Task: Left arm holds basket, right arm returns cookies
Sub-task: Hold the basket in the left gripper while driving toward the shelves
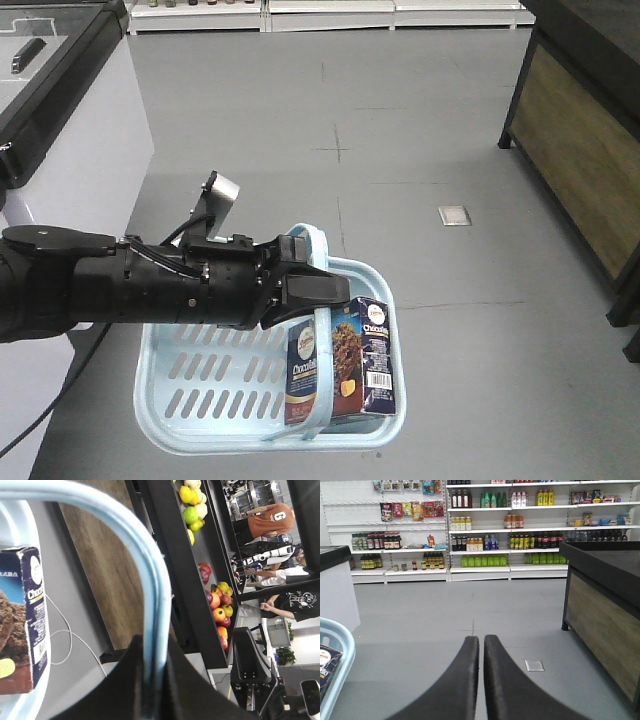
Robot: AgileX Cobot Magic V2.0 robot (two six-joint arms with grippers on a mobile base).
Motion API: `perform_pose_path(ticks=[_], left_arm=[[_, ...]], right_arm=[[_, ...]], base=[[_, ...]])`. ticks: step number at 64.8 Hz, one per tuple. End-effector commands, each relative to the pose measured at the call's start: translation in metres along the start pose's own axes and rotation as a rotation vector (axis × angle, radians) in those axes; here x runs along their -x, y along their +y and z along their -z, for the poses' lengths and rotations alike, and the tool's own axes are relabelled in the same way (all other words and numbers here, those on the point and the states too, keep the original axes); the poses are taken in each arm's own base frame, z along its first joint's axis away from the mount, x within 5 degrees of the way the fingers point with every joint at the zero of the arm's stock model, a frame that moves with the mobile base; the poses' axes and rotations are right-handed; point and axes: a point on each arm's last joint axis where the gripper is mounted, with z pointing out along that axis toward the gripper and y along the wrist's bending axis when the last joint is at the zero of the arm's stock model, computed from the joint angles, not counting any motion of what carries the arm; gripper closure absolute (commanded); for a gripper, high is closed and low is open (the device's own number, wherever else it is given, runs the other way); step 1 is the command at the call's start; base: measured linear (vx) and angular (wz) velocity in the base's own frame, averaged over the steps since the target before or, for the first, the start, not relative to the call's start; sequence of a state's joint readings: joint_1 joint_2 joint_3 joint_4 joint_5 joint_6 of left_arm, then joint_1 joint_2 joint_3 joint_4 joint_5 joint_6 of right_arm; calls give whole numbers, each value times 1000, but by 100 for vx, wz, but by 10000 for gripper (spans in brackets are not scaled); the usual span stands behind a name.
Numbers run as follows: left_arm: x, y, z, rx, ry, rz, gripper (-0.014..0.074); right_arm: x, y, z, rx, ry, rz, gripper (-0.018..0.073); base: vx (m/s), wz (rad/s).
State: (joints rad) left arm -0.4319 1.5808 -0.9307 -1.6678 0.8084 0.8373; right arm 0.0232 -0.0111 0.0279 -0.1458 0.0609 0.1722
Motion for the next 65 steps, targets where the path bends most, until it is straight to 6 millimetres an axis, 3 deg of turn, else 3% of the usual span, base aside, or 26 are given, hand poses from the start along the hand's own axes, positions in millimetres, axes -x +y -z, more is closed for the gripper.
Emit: perform_pose_path(ticks=[1, 65], left_arm=[[5, -30, 9, -128, -44, -3, 599], [5, -30, 9, -128, -44, -3, 599]], right_arm=[[1, 1, 0, 11, -64, 13, 570], [1, 1, 0, 11, -64, 13, 570]], base=[[37, 0], [41, 6]])
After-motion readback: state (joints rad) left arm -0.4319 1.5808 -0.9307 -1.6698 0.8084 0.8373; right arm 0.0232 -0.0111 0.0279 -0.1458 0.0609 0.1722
